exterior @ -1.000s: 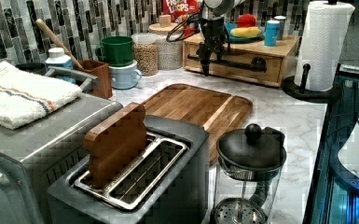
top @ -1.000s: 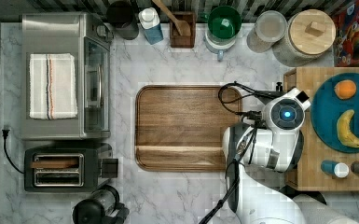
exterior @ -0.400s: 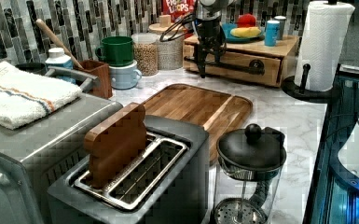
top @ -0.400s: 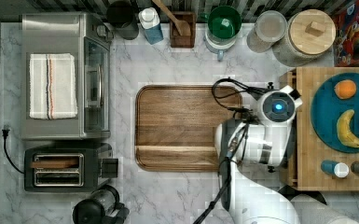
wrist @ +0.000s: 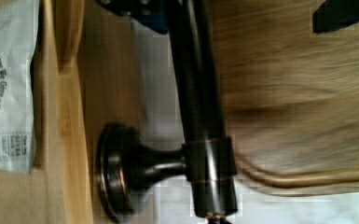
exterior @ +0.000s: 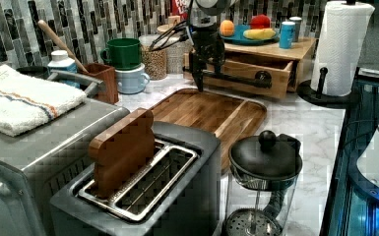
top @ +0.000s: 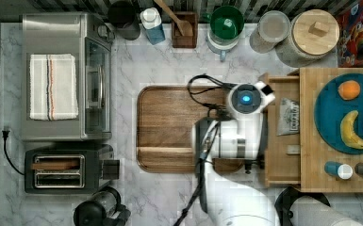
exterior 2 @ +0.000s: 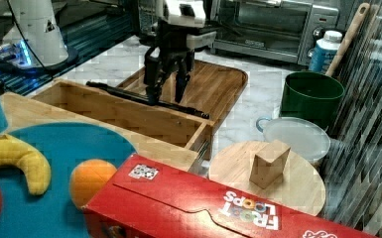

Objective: Open the drawer.

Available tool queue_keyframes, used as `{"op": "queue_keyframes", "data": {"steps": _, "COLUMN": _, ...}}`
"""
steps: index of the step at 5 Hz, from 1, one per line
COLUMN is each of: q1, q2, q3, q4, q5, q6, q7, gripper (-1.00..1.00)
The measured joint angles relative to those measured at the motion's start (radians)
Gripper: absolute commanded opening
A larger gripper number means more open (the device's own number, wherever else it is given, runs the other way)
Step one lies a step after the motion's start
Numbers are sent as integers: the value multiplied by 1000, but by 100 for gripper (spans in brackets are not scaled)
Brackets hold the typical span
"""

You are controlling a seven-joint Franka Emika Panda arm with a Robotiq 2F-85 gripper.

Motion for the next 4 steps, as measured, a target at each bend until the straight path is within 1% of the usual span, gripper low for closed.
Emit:
{"op": "queue_keyframes", "data": {"steps": 1, "q1": 12, "q2": -14, "q3": 56, "q4": -10, "q5": 42, "q6": -28, "q7": 1, "gripper": 100}}
{"op": "queue_keyframes", "data": {"steps": 2, "q1": 12, "q2": -19, "q3": 105, "q4": -10, "q5": 127, "q6": -47, "q7": 0, "gripper": 100}}
{"op": "queue_keyframes", "data": {"steps": 4, "q1": -6, "q2": -22, "q3": 117, "q4": -8, "q5": 135, "q6": -51, "q7": 3, "gripper": 100}}
